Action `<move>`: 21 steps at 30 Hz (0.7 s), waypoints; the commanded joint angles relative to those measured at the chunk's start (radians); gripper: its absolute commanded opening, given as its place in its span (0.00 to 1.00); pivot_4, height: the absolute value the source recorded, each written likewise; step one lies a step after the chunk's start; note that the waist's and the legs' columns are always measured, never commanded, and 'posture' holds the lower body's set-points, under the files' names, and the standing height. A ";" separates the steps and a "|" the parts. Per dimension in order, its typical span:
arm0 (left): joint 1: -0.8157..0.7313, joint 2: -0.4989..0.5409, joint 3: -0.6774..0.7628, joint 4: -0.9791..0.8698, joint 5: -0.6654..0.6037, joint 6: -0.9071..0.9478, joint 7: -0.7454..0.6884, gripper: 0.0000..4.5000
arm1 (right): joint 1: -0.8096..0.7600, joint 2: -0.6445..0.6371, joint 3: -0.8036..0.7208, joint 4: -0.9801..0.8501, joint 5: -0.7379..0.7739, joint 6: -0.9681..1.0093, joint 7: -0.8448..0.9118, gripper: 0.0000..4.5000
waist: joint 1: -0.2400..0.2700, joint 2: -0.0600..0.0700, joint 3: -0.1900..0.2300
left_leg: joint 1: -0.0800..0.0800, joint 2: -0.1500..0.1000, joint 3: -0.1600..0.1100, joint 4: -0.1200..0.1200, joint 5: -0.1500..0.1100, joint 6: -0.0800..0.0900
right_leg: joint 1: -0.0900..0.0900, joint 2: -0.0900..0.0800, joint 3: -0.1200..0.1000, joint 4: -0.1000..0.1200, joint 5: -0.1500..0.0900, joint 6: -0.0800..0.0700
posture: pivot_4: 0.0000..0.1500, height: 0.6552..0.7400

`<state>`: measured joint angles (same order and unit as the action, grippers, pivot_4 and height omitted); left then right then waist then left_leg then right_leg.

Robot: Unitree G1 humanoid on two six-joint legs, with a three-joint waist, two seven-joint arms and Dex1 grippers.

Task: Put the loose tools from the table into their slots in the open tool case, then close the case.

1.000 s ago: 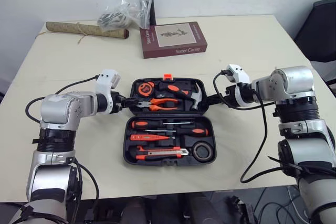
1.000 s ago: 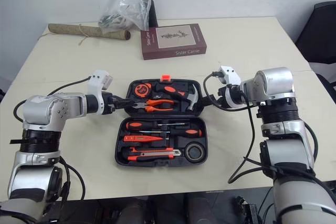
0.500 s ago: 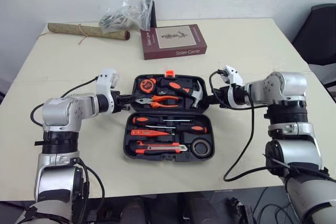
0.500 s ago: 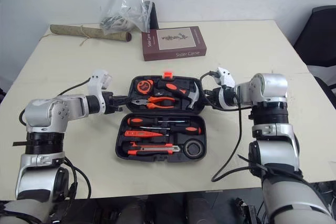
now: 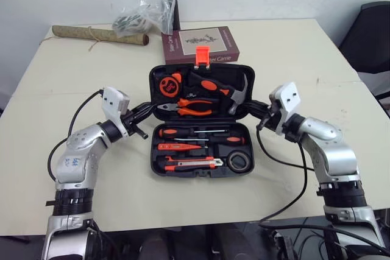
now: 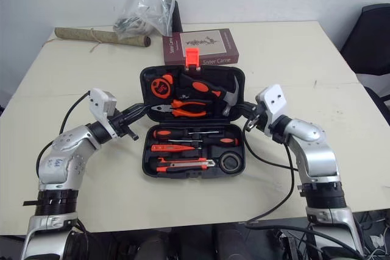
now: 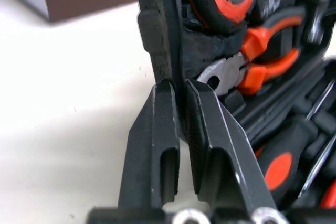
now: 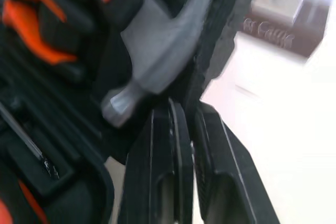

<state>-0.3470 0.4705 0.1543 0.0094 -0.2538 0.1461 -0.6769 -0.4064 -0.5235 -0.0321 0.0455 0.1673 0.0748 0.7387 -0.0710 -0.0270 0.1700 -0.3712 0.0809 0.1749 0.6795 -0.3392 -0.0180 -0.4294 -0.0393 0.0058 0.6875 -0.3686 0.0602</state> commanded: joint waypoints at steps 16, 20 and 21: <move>0.423 0.164 0.214 -0.069 -0.030 -0.325 0.017 0.60 | 0.289 -0.226 -0.023 0.167 -0.099 -0.642 -0.057 0.59 | -0.007 0.001 0.000 | 0.006 0.001 0.000 0.001 -0.001 0.001 | 0.006 -0.001 0.001 0.001 0.000 0.000 | 1.00 1.00; 0.359 0.225 0.217 -0.083 -0.129 -0.167 -0.033 0.60 | 0.446 -0.329 -0.054 -0.024 0.138 -0.378 0.136 0.59 | 0.018 0.001 0.000 | 0.008 0.001 -0.001 0.001 -0.001 0.001 | 0.009 -0.002 0.000 0.000 0.000 0.000 | 1.00 1.00; 0.317 0.232 0.192 -0.068 -0.123 -0.150 -0.043 0.55 | 0.481 -0.353 -0.054 -0.076 0.182 -0.314 0.174 0.54 | 0.027 0.001 0.000 | 0.012 0.001 -0.002 0.001 -0.001 0.001 | 0.014 -0.001 -0.001 -0.002 0.000 0.000 | 1.00 1.00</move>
<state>0.0015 0.6880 0.3627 -0.0297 -0.3489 -0.0256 -0.7021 0.0643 -0.8621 -0.0654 0.0563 0.2686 -0.3095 0.8586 -0.0440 -0.0257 0.1704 -0.3535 0.0821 0.1712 0.6796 -0.3404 -0.0160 -0.4078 -0.0406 0.0034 0.6829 -0.3689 0.0598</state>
